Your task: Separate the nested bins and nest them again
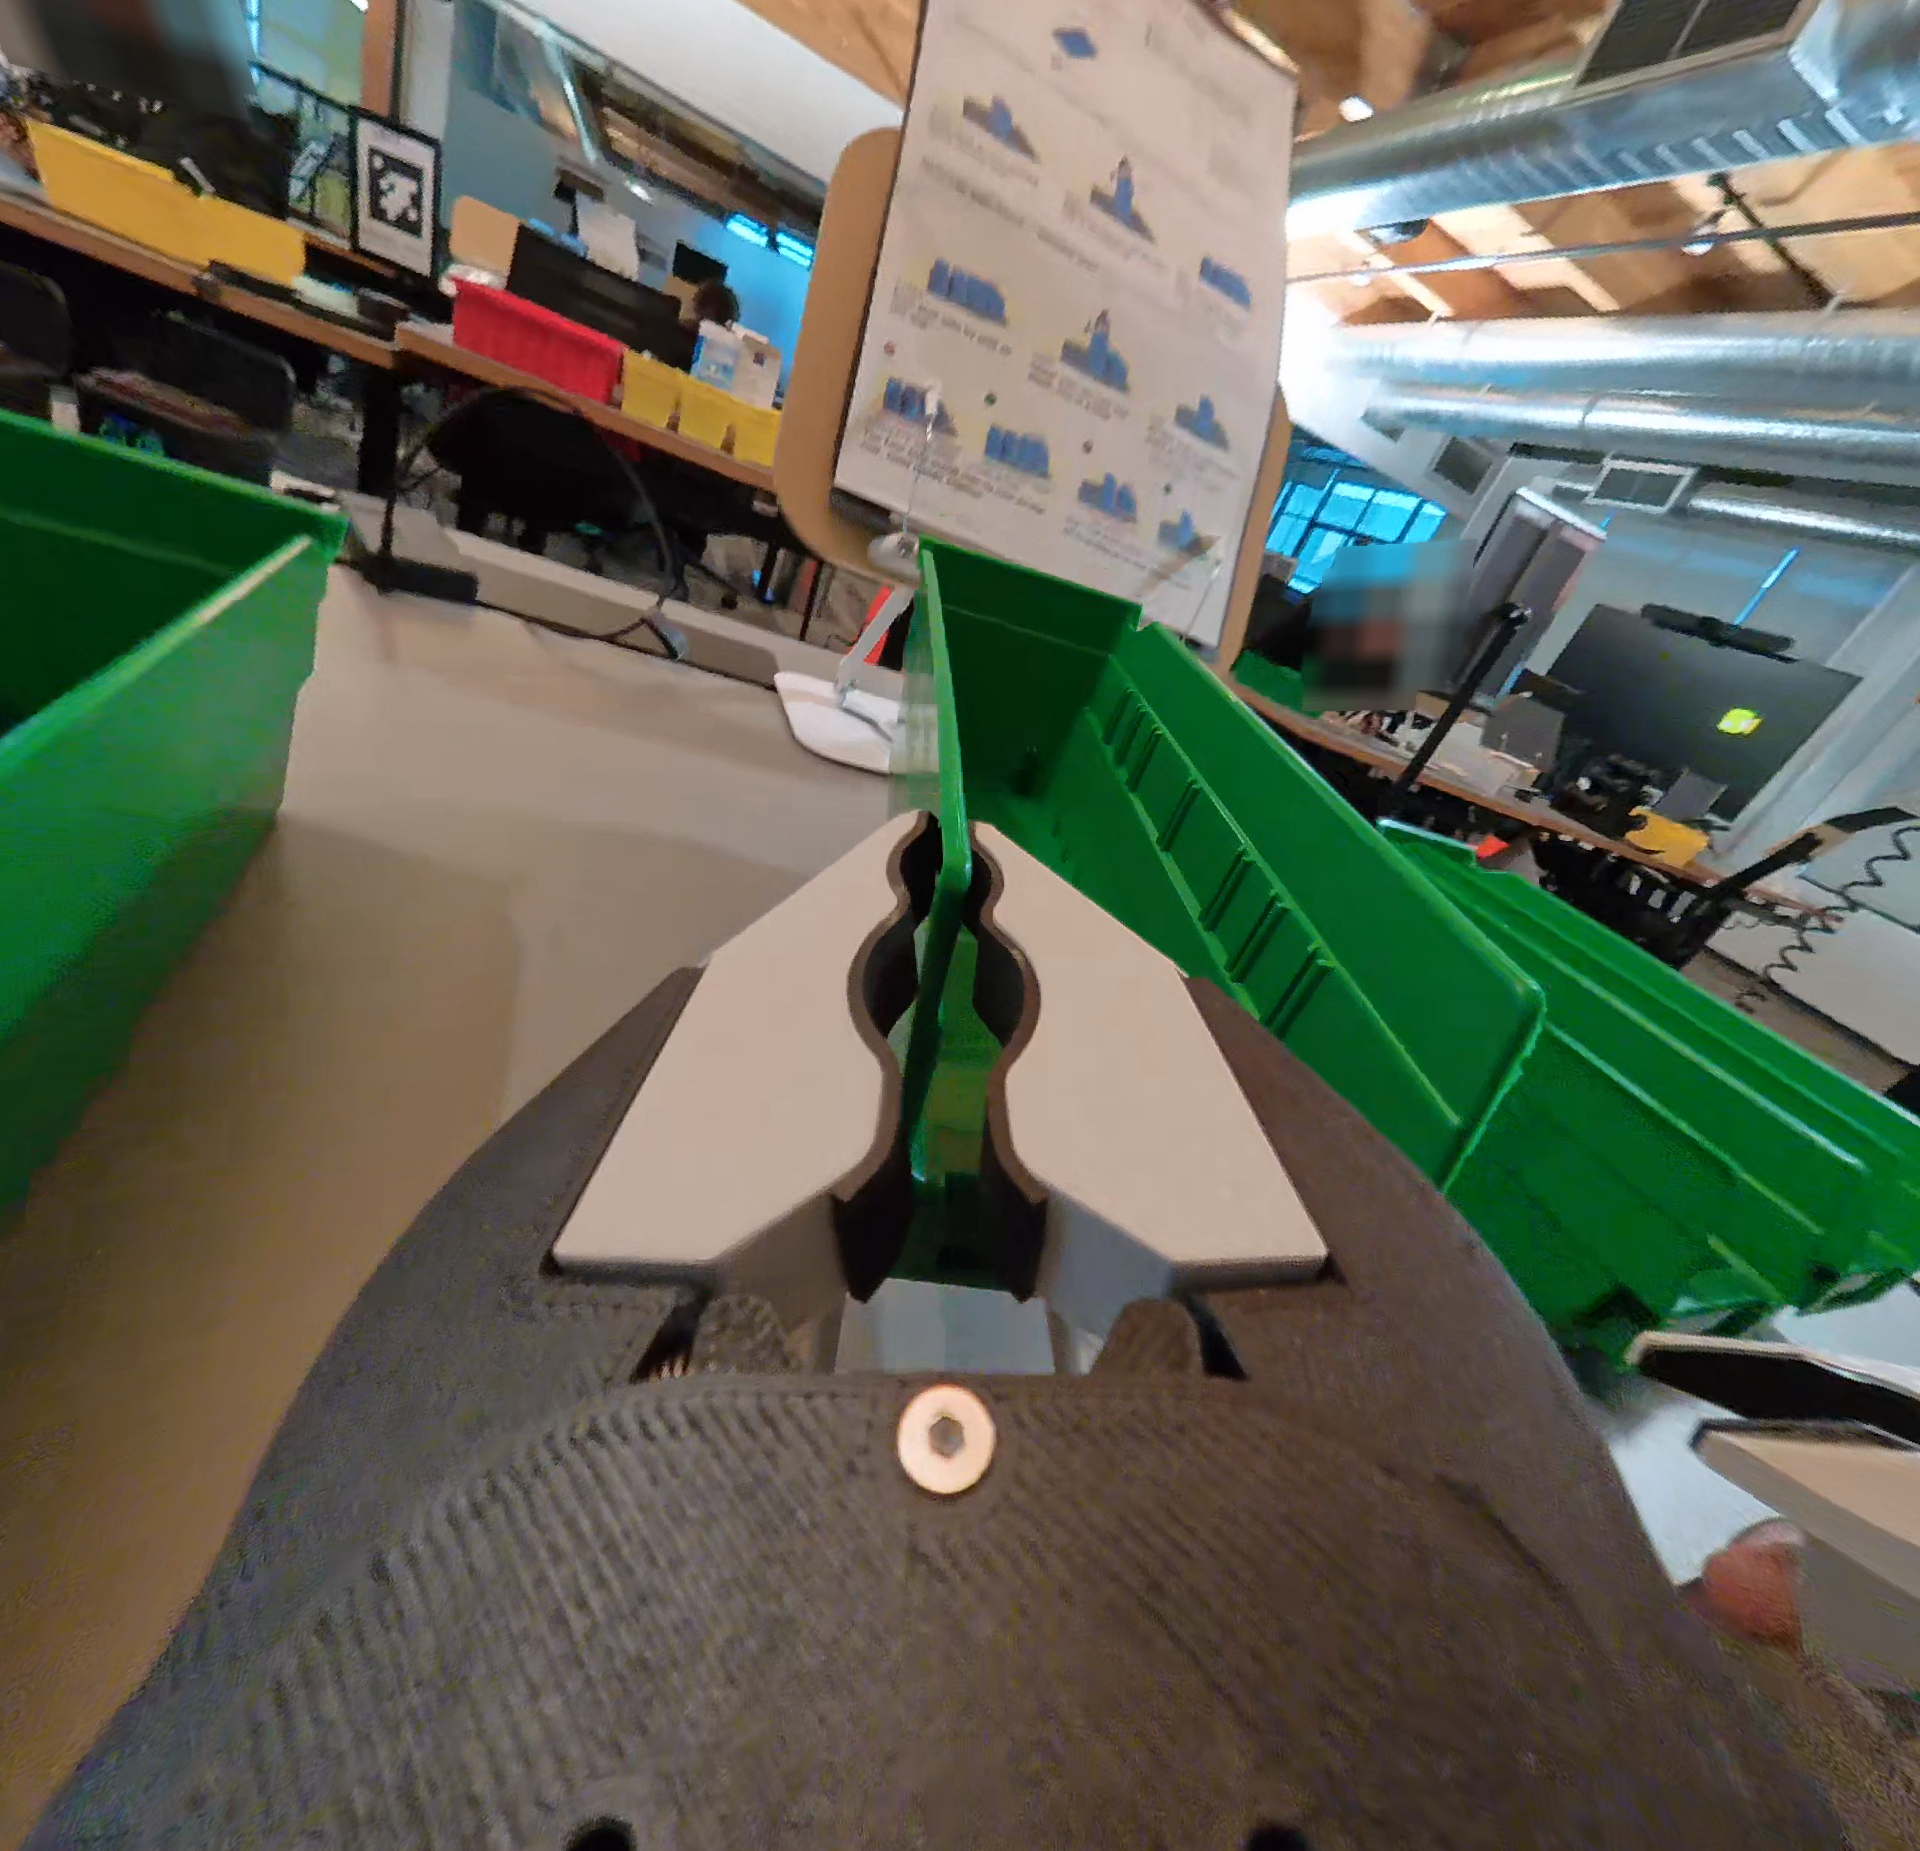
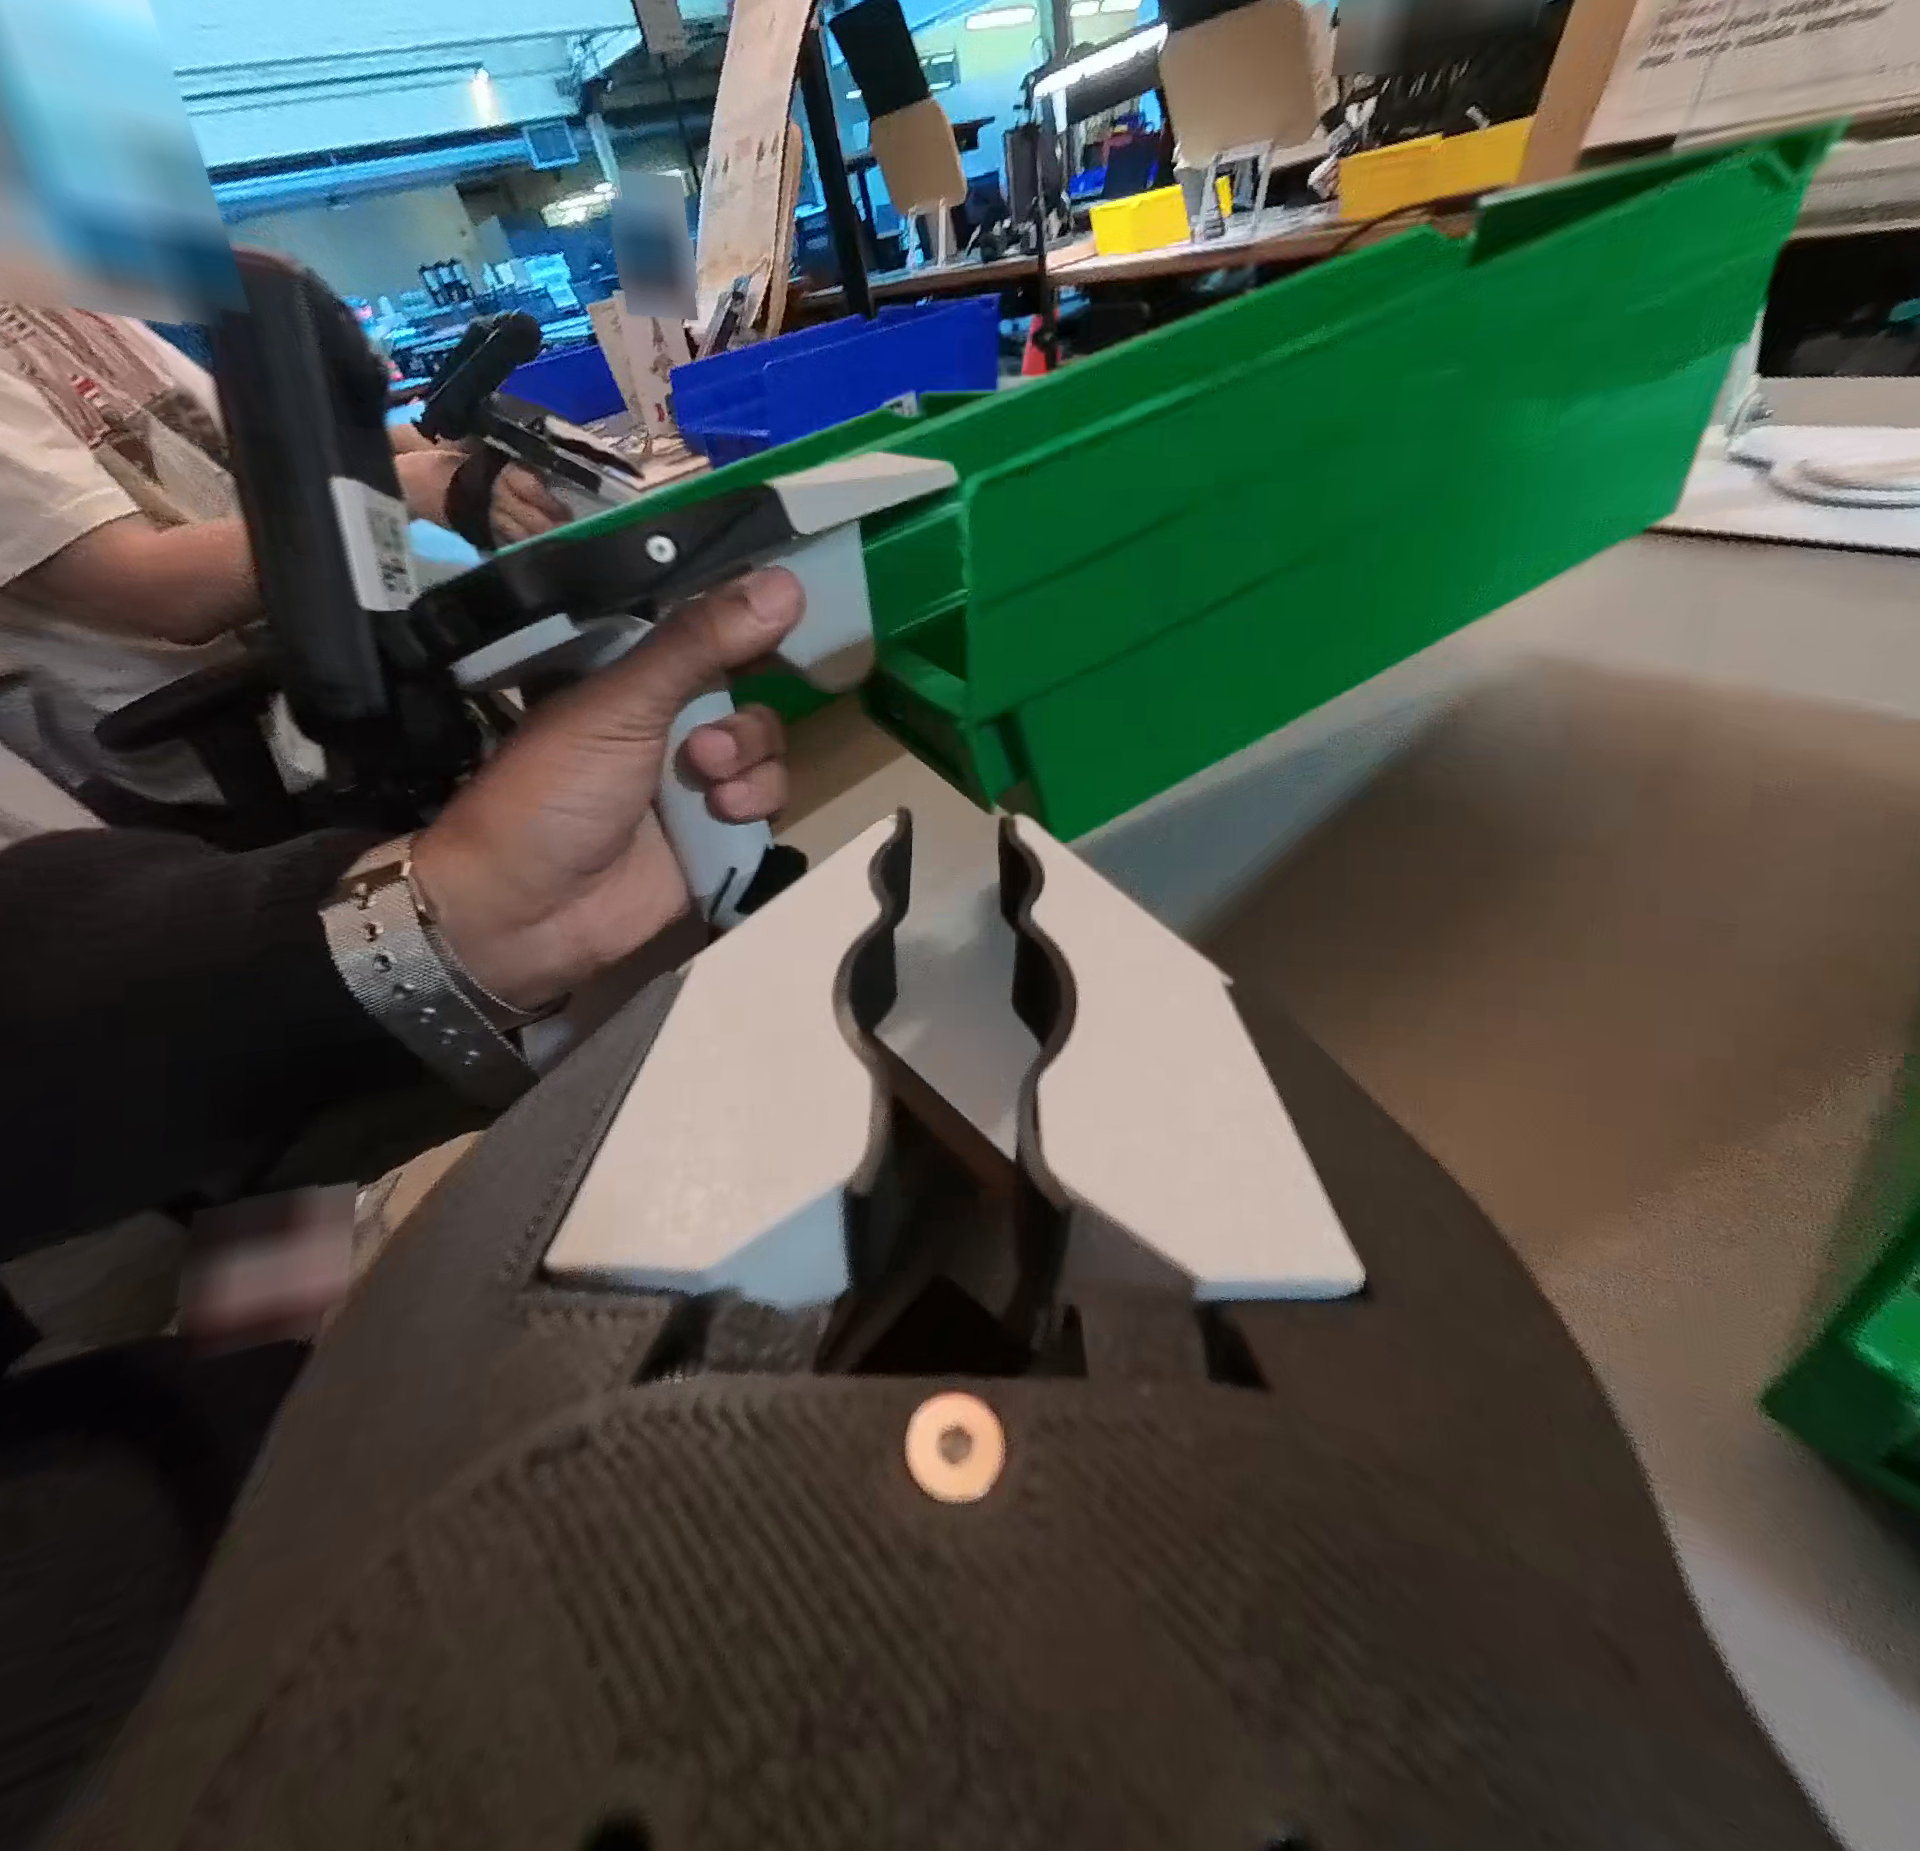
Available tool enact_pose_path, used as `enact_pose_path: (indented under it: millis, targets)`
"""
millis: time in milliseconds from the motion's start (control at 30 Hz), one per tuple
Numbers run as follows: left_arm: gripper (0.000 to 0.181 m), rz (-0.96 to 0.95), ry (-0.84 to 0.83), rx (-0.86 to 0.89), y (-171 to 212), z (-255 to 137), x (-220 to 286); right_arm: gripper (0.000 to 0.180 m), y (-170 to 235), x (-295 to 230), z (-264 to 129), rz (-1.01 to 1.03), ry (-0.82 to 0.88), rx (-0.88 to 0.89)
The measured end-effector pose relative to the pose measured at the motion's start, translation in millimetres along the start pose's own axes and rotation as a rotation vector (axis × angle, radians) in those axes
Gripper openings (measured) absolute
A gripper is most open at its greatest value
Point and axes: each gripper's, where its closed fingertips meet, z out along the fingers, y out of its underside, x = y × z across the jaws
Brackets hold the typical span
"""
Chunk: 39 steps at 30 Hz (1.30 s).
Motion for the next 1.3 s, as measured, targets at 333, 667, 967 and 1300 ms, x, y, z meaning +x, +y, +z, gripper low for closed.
enact_pose_path:
  millis: [333, 667, 967, 1300]
  targets:
    - [0.001, -0.069, -0.059, -0.060, 28.9, 7.4, -11.4, 0.015, 1.2, -8.2, 1.2, -0.036, -0.041, -0.004]
    - [0.012, -0.138, 0.081, -0.130, 45.6, -1.9, 34.5, 0.011, -12.9, -8.7, -6.2, -0.042, -0.032, 0.063]
    - [0.013, -0.134, 0.109, -0.160, 49.0, -7.4, 39.7, 0.010, -10.1, -23.0, -5.8, -0.155, -0.049, 0.053]
    - [0.012, -0.169, 0.092, -0.183, 49.5, -10.5, 40.9, 0.010, -6.3, -25.1, -4.6, -0.169, -0.051, 0.037]
